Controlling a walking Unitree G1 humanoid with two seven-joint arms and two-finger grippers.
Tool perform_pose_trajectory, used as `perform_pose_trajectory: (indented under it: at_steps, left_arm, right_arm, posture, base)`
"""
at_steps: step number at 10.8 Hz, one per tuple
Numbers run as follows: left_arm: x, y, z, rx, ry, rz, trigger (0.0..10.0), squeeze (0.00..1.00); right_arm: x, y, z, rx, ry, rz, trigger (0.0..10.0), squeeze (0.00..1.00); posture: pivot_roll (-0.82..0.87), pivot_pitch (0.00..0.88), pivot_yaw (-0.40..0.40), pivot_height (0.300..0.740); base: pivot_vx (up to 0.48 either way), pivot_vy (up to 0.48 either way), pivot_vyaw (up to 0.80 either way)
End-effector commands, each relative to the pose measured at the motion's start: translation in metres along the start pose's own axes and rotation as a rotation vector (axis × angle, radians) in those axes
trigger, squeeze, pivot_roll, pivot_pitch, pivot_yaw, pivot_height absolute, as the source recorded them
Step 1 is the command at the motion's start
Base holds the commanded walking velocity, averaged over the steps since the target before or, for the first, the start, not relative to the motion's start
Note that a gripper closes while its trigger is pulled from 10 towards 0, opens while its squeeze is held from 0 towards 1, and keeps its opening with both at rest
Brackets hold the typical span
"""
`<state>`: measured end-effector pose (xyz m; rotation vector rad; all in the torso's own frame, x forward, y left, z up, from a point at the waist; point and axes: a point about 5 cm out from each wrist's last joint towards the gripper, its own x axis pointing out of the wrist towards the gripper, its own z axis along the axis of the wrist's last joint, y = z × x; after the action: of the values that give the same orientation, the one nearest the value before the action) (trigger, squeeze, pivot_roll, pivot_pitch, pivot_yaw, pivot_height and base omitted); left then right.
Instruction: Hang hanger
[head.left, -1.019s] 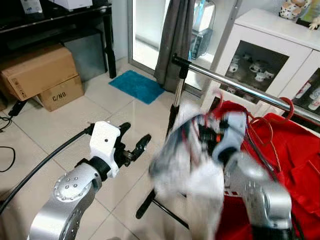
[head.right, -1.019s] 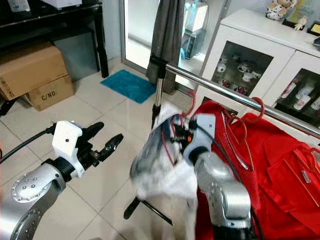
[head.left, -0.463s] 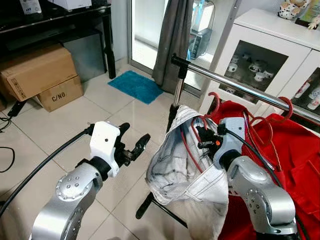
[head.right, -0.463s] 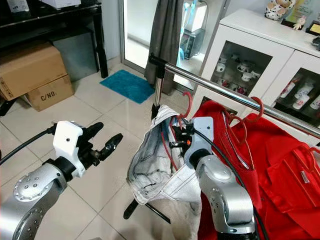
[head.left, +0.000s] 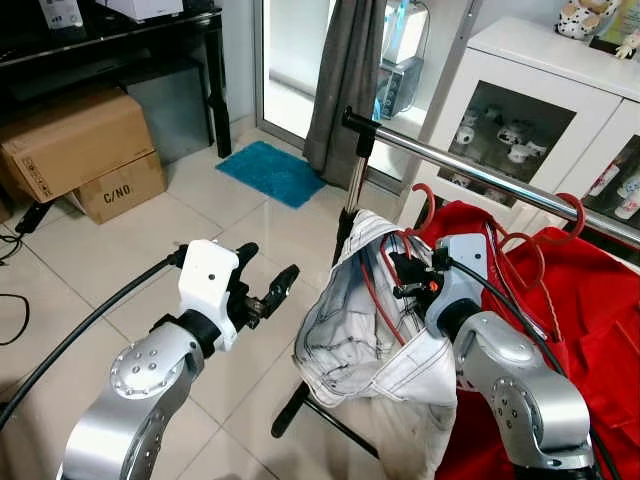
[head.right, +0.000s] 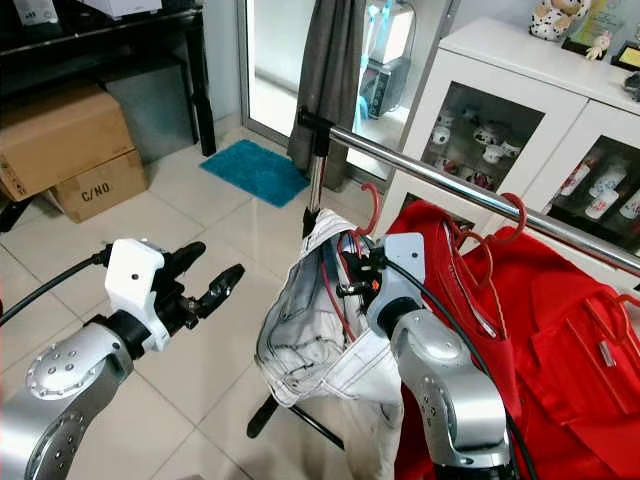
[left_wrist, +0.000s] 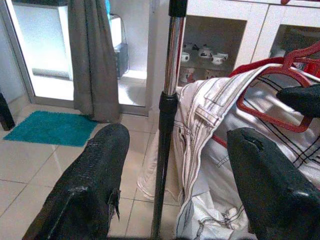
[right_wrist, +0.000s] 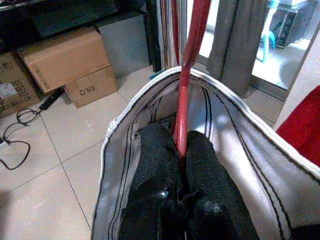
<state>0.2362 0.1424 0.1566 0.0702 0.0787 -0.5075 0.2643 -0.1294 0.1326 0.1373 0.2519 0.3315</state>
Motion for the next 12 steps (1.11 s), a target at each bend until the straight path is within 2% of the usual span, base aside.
perform_pose_trajectory:
  at_steps: [1, 9, 12]
  left_arm:
    - [0.0024, -0.0001, 0.0017, 0.009, -0.008, -0.010, 10.0, 0.00]
    - [0.0047, 0.0006, 0.0032, 0.016, -0.018, -0.023, 10.0, 0.00]
    - [0.0065, 0.0013, 0.0023, 0.022, -0.011, -0.016, 10.0, 0.00]
  right_arm:
    - [0.0005, 0.0017, 0.0114, -0.026, -0.060, 0.021, 0.0, 0.00]
    - [0.0023, 0.0057, 0.0138, -0.043, -0.072, 0.056, 0.0, 0.00]
    - [0.0027, 0.0049, 0.0164, -0.051, -0.078, 0.073, 0.0, 0.00]
  posture:
    - [-0.05, 0.000, -0.076, 0.740]
    - [-0.05, 0.000, -0.073, 0.740]
    - [-0.05, 0.000, -0.075, 0.740]
  base:
    - [-0.281, 0.000, 0.00]
    - [-0.281, 0.000, 0.00]
    - [0.000, 0.000, 0.00]
